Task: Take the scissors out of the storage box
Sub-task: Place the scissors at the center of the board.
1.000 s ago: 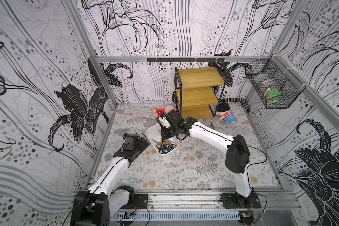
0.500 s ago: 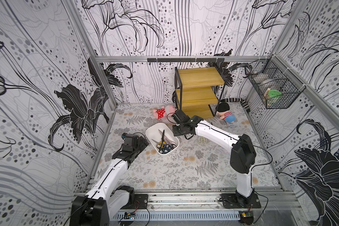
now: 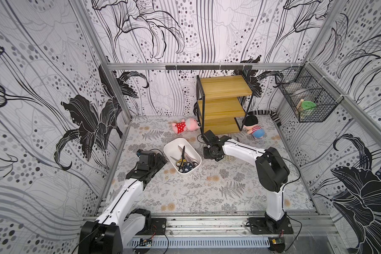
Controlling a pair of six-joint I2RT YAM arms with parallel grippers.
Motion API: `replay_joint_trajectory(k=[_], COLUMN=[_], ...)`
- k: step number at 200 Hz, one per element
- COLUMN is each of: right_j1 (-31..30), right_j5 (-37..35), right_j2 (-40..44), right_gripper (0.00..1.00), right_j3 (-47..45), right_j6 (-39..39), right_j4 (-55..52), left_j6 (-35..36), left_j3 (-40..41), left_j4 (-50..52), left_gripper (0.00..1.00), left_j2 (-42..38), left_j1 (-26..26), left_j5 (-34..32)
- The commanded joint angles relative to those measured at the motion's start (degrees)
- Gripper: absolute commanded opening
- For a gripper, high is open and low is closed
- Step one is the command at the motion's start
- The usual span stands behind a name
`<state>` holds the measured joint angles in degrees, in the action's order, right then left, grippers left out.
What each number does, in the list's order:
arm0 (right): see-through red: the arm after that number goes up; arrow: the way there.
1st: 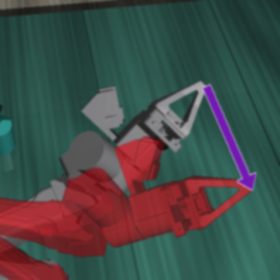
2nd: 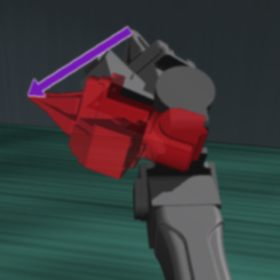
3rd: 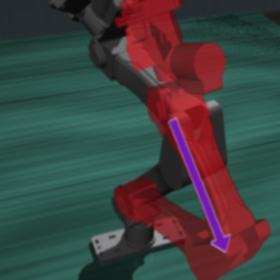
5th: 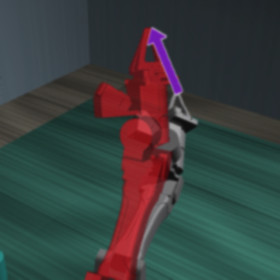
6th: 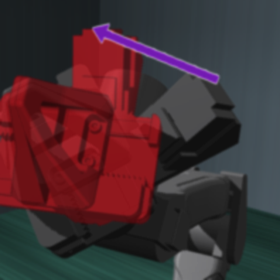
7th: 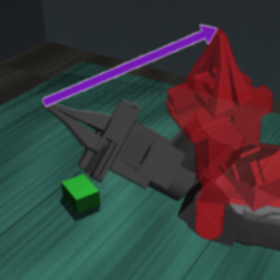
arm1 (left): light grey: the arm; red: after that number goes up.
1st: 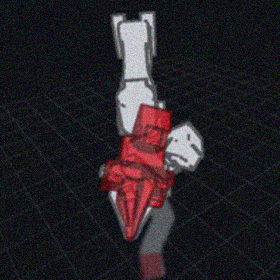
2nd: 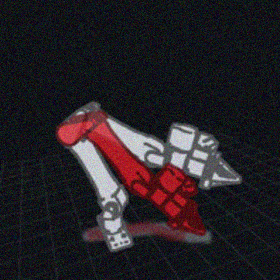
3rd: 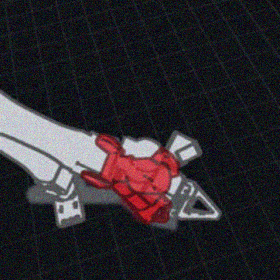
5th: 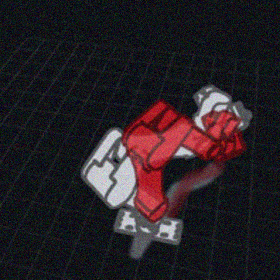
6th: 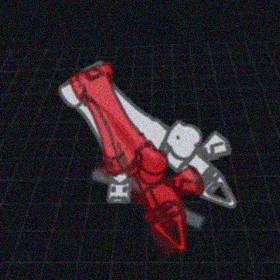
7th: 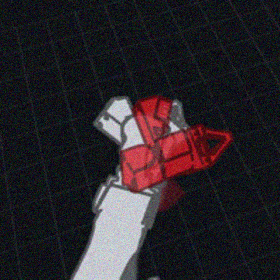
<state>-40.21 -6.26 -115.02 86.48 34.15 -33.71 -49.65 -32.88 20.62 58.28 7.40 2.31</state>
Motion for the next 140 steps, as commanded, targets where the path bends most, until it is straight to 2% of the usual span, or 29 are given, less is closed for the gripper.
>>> replay_joint_trajectory(k=[1, 63, 140], right_j1=[-0.1, 0.0, 0.0], right_j5=[-1.3, -0.6, 0.0], right_j2=[-1.8, -4.2, -2.9], right_gripper=[0.0, 0.02, 0.23], right_j3=[0.3, 0.3, 1.1], right_j6=[1.5, 1.7, 0.3], right_j4=[1.4, 2.3, 1.7], left_j6=[0.3, 0.0, -0.3], left_j3=[0.0, -0.4, -0.2], left_j4=[0.7, 0.9, 0.6], left_gripper=[0.85, 0.85, 0.85], left_j2=[-1.1, -1.2, -1.2], left_j1=[0.1, 0.1, 0.1], left_j5=[-1.3, -1.3, -1.4])
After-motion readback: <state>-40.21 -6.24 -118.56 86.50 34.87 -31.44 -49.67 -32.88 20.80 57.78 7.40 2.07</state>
